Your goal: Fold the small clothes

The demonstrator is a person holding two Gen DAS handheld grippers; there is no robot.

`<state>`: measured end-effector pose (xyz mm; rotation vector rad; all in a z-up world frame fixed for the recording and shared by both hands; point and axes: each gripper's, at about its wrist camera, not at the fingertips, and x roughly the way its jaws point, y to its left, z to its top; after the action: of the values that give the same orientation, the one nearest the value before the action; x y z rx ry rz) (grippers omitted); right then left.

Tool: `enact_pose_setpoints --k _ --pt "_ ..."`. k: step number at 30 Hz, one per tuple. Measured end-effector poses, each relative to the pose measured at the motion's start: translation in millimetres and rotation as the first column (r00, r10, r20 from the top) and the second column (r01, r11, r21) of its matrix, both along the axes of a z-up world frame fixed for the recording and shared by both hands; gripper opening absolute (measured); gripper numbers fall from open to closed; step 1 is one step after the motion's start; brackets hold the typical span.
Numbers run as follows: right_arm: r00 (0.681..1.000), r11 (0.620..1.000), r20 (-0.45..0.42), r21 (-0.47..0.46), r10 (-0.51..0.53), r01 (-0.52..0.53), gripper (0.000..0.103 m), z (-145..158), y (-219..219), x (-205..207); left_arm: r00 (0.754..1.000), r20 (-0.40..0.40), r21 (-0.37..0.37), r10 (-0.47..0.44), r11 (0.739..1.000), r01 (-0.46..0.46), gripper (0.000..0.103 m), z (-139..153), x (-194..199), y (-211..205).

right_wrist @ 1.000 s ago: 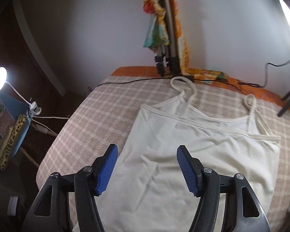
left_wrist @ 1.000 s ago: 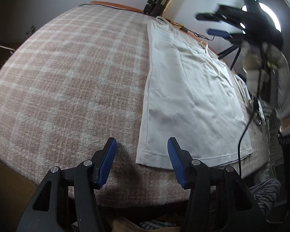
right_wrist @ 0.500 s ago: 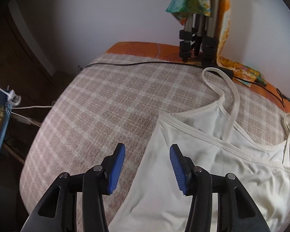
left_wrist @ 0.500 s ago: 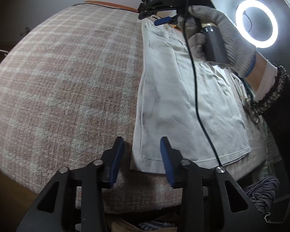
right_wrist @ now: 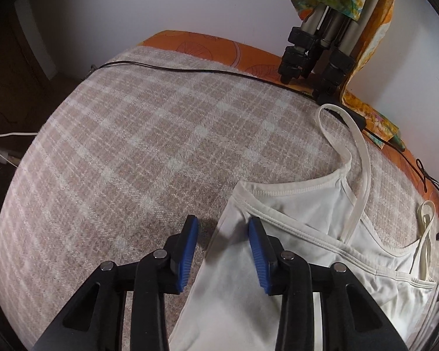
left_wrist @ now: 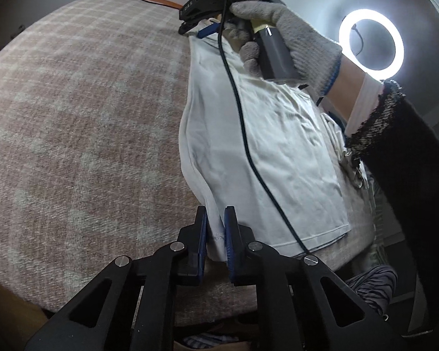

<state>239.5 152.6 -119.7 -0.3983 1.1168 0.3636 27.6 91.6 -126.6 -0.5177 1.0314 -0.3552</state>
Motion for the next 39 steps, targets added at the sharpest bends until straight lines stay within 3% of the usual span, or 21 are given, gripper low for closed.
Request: enact_pose_setpoints --k 2,4,6,15,27,33,39 --pt "1.0 1.0 0.002 0.002 -0.009 0.009 0.025 -0.3 -1.7 2.4 1.0 0.021 0.007 -0.009 1.0 0.008 0.008 4.1 -1.1 -1.6" --pt "1.0 1.0 0.004 0.002 -0.025 0.025 0.008 1.2 -7.6 5.4 0.999 0.044 0.012 -0.021 1.0 0.02 0.007 8.3 -2.0 -4.1" --pt "0.999 0.999 -0.009 0.029 -0.035 0.035 0.003 3.9 -16.0 9.4 0.998 0.058 0.014 -0.031 0.999 0.031 0.007 11.0 -2.4 -8.2" --pt "0.998 0.994 0.023 0.094 -0.056 0.054 0.001 28.0 -53.9 7.8 0.988 0.127 0.028 -0.088 0.996 0.086 0.006 28.8 -3.1 -25.5" --pt "0.983 0.981 0.104 0.14 -0.149 0.133 0.001 70.4 -131.4 -7.0 0.956 0.174 0.062 -0.236 0.972 0.228 0.006 41.6 7.4 -86.3" --pt "0.973 0.971 0.104 0.143 -0.206 0.19 0.0 64.1 -182.5 -6.4 0.94 0.16 0.085 -0.301 0.953 0.291 0.006 34.9 11.1 -118.1" --pt "0.973 0.963 0.076 0.18 -0.216 0.2 0.0 51.4 -205.6 2.1 0.934 0.13 0.117 -0.332 0.941 0.318 0.006 23.8 17.4 -136.8"
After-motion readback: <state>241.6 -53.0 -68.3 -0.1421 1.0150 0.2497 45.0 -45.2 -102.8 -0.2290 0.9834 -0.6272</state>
